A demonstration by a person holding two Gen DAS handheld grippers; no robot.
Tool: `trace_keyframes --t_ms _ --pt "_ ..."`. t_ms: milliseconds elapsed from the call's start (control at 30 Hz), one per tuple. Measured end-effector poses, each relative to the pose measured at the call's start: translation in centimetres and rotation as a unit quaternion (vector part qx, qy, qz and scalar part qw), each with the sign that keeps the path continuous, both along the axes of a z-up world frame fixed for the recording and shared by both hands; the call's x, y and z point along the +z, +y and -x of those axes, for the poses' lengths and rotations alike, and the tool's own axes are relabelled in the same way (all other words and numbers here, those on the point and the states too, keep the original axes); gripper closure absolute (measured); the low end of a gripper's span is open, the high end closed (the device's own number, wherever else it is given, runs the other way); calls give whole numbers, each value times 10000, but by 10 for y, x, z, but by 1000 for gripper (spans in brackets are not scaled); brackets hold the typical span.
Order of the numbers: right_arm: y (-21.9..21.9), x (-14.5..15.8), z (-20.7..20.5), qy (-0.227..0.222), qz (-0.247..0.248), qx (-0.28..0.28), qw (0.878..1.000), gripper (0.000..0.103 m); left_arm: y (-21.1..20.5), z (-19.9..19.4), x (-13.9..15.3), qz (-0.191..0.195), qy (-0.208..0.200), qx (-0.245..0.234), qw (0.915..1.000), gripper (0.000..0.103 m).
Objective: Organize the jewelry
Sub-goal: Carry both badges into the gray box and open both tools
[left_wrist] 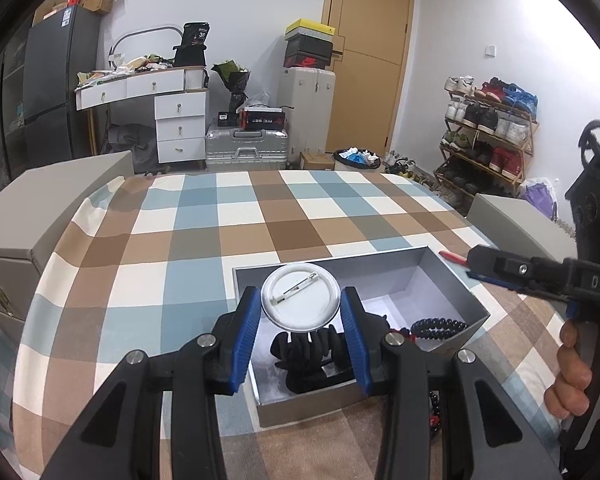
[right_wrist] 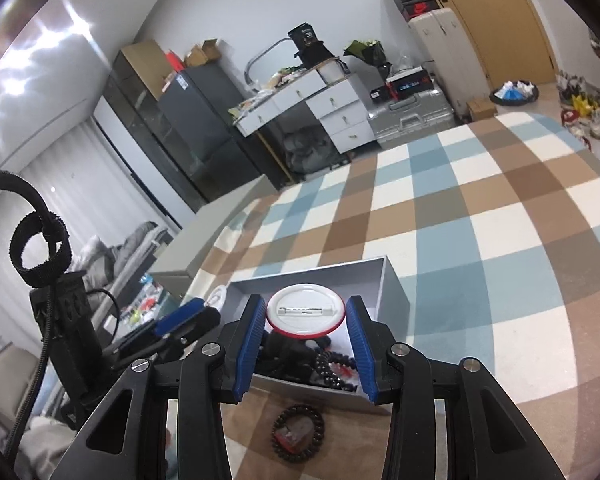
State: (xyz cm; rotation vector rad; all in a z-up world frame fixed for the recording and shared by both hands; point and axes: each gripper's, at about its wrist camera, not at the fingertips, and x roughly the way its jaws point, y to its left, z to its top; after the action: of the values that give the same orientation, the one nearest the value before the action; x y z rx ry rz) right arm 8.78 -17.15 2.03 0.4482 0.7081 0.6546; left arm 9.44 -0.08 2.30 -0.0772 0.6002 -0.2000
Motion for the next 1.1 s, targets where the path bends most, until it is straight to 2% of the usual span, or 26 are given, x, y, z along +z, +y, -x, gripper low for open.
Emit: trace_keyframes --t_ms 233,367,733,1100 --pt "9 -3 -4 26 13 119 9999 62 -3 0 -3 -154 45 -64 9999 68" --pt "14 -8 -7 106 9 158 9998 62 1 -1 -5 -35 109 -42 9999 68" --pt "13 -2 -4 44 52 161 9998 60 -3 0 -5 -97 138 -116 9998 68" --pt "5 7 1 -37 59 129 9999 42 -11 5 -3 -178 121 -329 9992 66"
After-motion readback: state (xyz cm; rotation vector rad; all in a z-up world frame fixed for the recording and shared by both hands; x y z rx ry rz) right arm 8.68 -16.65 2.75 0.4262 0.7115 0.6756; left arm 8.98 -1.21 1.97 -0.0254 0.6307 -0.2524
